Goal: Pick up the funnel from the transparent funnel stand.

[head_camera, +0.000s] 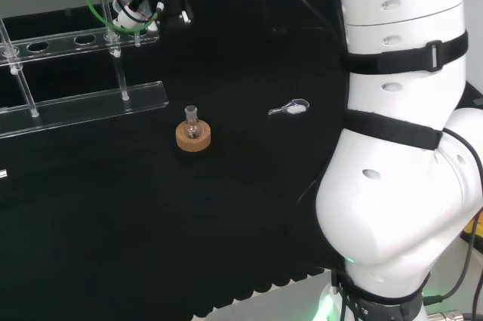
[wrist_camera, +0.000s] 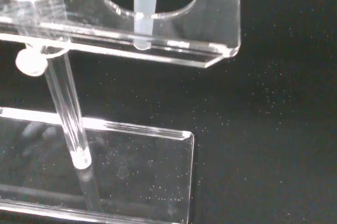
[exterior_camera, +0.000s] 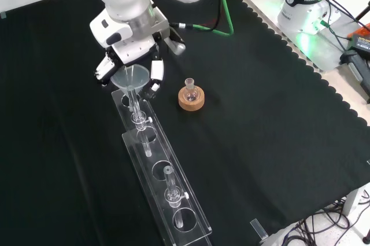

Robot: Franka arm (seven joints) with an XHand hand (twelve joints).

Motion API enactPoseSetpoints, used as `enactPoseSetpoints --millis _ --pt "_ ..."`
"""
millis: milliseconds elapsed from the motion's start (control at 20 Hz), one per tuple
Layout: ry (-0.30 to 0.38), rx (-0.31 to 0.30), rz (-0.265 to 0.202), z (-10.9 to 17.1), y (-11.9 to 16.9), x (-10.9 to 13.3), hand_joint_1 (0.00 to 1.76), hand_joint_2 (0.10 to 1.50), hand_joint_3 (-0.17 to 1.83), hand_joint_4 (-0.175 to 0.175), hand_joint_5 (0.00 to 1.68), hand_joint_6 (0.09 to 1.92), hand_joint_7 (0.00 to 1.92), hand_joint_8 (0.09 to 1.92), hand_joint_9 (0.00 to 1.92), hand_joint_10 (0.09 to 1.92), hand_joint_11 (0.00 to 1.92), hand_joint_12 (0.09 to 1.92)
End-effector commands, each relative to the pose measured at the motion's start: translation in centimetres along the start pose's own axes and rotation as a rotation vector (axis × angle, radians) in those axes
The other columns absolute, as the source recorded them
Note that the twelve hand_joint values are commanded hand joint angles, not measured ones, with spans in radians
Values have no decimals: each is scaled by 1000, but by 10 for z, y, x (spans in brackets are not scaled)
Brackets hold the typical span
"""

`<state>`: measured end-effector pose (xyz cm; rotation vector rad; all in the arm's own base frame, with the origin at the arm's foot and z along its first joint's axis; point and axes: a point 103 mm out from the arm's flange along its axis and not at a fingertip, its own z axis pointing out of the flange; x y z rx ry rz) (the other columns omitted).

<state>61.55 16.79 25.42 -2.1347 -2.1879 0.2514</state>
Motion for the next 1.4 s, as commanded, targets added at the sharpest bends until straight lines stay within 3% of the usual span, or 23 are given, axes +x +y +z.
enactPoseSetpoints --millis 50,300,500,700,900,1050,1200,1400 --pt "-9 56 -17 -62 -20 -12 798 663 676 -175 515 1594 928 1716 1410 1484 1840 1306" --pt "26 25 -11 -135 -63 -18 861 663 706 -175 602 1596 982 1689 1454 1468 1875 1292" --pt "42 -16 -10 -175 -120 -35 893 644 763 -175 641 1596 1023 1663 1478 1447 1889 1289" --pt "26 -33 -83 -171 -167 -70 903 631 809 -175 662 1600 1043 1656 1484 1440 1895 1291" --pt "-19 3 -214 -142 -219 -116 909 626 832 -175 681 1598 1055 1651 1489 1438 1900 1294" --pt "-15 28 -287 -130 -241 -130 909 625 840 -175 687 1598 1060 1651 1494 1438 1904 1298" --pt "12 11 -298 -126 -254 -138 909 624 845 -175 689 1598 1063 1651 1498 1437 1905 1301" --pt "15 15 -254 -118 -269 -145 907 625 854 -175 693 1600 1066 1652 1502 1438 1906 1305"
